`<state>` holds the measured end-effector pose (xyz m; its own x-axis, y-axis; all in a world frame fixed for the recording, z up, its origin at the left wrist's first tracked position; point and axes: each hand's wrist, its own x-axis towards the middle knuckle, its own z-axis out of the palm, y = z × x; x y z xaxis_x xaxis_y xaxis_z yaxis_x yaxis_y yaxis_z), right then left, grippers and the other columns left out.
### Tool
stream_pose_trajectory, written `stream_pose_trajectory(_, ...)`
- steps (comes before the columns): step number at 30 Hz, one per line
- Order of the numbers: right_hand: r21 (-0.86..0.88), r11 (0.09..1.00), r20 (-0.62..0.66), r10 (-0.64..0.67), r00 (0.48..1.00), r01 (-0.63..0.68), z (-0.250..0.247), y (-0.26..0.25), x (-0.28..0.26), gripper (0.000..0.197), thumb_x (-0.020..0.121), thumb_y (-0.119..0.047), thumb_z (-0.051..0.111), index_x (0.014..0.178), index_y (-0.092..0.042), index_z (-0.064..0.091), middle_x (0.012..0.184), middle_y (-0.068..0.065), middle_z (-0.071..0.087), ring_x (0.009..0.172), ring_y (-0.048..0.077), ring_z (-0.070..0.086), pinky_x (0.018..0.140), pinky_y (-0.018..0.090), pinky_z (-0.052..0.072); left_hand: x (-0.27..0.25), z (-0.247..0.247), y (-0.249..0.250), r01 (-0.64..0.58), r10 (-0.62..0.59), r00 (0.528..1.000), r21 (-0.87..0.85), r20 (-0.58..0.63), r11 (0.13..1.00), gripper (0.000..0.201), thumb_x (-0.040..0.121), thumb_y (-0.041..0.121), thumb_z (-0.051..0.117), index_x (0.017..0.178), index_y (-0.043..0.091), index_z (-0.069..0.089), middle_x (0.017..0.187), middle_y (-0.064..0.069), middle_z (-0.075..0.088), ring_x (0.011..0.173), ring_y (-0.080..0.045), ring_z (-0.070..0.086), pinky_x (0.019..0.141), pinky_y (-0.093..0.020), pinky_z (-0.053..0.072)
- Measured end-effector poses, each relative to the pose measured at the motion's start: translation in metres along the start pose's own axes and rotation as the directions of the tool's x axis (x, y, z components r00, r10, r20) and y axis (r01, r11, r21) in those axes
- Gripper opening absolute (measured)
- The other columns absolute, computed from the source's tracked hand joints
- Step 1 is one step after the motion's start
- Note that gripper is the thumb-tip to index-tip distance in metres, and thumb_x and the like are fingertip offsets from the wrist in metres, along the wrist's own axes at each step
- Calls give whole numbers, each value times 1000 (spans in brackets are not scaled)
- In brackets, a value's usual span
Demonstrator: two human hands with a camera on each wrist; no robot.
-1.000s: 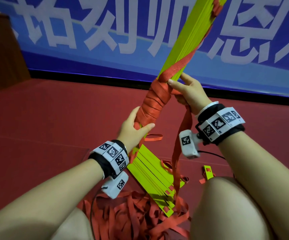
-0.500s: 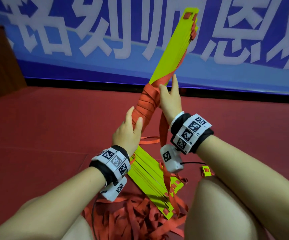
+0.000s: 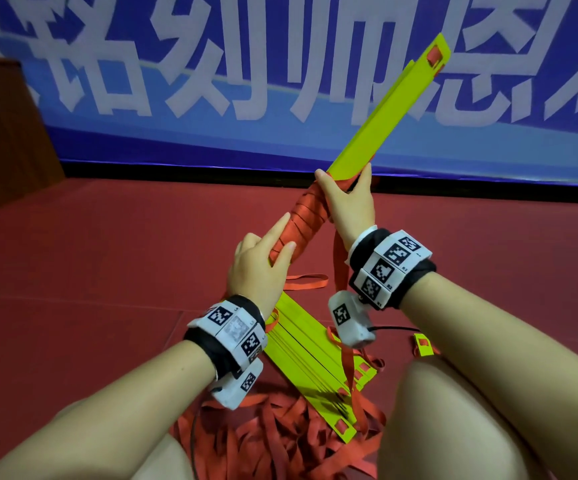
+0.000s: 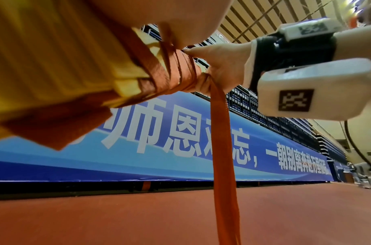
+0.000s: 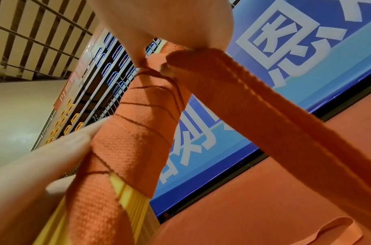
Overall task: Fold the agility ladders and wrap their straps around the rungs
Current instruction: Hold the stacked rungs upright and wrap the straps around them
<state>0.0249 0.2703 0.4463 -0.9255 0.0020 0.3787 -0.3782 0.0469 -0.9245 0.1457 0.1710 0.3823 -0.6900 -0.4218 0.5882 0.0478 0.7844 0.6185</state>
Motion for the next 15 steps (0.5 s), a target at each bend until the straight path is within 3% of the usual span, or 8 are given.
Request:
stream_pose_trajectory(4, -50, 998, -13, -25, 1000, 24, -5, 0, 1, 94, 64, -67, 60, 143, -25, 30, 107, -4, 68, 98, 21, 65, 88, 46, 53, -3, 3, 0, 20, -13, 999, -161, 43, 987, 39, 102, 28, 42, 138, 40, 49, 84, 2, 47, 89, -18, 48, 77, -29, 38)
stream_pose_trajectory(7, -36, 996, 2, -79, 997, 79, -9, -4, 3, 87, 67, -60, 55, 145, -27, 31, 108, -9, 68, 97, 17, 63, 92, 40, 50, 2, 4, 3, 137, -94, 986, -342, 137, 930, 37, 103, 23, 39, 136, 29, 54, 112, -3, 58, 106, -14, 52, 84, -20, 35)
stream_pose_trajectory(9, 34, 992, 24, -120, 992, 120, -10, -6, 3, 74, 72, -50, 57, 140, -26, 39, 94, -17, 66, 81, 8, 62, 85, 37, 51, 6, 1, 7, 227, -133, 962, -423, 240, 877, 36, 104, 21, 38, 137, 19, 51, 129, 2, 55, 121, -10, 48, 88, -12, 31)
stream_pose_trajectory(10, 75, 989, 37, -128, 991, 125, -10, -7, 3, 70, 74, -47, 58, 138, -27, 41, 92, -18, 65, 77, 7, 59, 82, 38, 50, 7, -2, 10, 272, -143, 943, -443, 302, 855, 36, 105, 23, 36, 139, 17, 49, 128, 7, 53, 121, -5, 47, 87, -8, 30)
stream_pose_trajectory(11, 113, 985, 52, -134, 990, 128, -10, -8, 3, 69, 73, -46, 59, 138, -29, 42, 94, -15, 64, 75, 8, 57, 79, 39, 48, 7, -4, 12, 309, -146, 922, -453, 359, 836, 37, 106, 26, 34, 139, 18, 47, 124, 11, 52, 113, 2, 49, 84, -4, 31)
stream_pose_trajectory(13, 163, 978, 83, -148, 986, 133, -13, -11, 2, 68, 76, -41, 61, 140, -28, 41, 93, -9, 61, 70, 7, 53, 72, 32, 46, 4, -5, 14, 381, -137, 881, -506, 453, 774, 30, 106, 28, 32, 128, 19, 50, 104, 8, 59, 77, 9, 61, 67, -4, 43)
stream_pose_trajectory(15, 203, 970, 114, -157, 981, 131, -18, -14, -1, 55, 86, -26, 61, 138, -23, 43, 77, -11, 57, 56, -1, 50, 57, 18, 43, 1, -5, 16, 444, -132, 856, -579, 501, 684, 33, 104, 28, 36, 122, 7, 53, 78, -5, 59, 49, -6, 61, 49, -16, 50)
